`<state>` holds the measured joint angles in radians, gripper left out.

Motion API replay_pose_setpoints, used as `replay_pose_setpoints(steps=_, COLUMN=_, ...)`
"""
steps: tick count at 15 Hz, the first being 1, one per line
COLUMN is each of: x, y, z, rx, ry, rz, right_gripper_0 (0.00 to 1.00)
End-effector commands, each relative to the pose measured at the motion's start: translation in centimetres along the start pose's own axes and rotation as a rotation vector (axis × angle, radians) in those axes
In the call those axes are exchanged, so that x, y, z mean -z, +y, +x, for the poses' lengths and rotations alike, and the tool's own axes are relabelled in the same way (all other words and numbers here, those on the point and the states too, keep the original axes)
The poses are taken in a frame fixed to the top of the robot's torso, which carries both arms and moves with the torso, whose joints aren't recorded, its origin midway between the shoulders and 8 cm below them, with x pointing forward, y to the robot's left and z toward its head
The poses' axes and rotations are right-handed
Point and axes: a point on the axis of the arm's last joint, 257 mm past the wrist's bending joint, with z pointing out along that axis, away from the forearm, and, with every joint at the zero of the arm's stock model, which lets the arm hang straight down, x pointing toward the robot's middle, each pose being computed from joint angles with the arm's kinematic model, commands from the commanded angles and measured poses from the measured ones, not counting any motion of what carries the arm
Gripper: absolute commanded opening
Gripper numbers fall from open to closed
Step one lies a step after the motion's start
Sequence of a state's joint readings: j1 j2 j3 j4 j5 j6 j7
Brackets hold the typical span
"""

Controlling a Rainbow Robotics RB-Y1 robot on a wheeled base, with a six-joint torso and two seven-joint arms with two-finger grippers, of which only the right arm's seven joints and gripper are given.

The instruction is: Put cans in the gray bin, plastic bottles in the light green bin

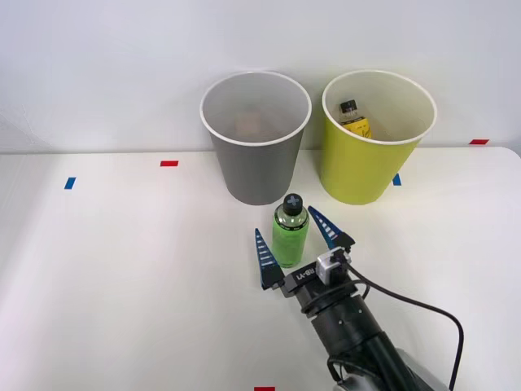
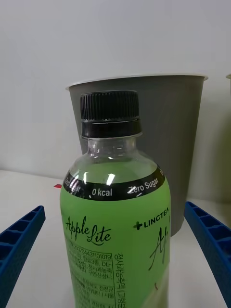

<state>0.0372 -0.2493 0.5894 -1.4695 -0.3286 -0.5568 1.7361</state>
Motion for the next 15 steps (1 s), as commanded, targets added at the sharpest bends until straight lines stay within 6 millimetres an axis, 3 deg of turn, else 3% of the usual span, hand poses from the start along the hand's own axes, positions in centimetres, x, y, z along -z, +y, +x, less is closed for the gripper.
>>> replay_pose_setpoints(steps=1, x=-0.6, y=-0.1, z=-0.2, rx=0.001, ry=0.001, rz=0.004, right_gripper_0=1.00)
replay_pose_setpoints(steps=2, x=-0.6, y=-0.1, z=-0.2, rx=0.005, ry=0.000, rz=0.002, right_gripper_0=0.89)
replay_pose_setpoints(steps=3, x=-0.5, y=0.0, z=-0.1, rx=0.004, ry=0.002, rz=0.002, right_gripper_0=0.34)
replay_pose_setpoints(steps=4, x=-0.6, y=-0.1, z=-0.1, rx=0.003, ry=0.004, rz=0.003, right_gripper_0=0.00)
replay_pose_setpoints(steps=11, x=-0.2, y=-0.2, z=-0.3, rx=0.004, ry=0.000, rz=0.007, right_gripper_0=0.00)
replay_pose_setpoints(steps=15, x=1.2, y=-0.8, z=-1.4, rx=0.028, ry=0.023, rz=-0.011, right_gripper_0=0.00)
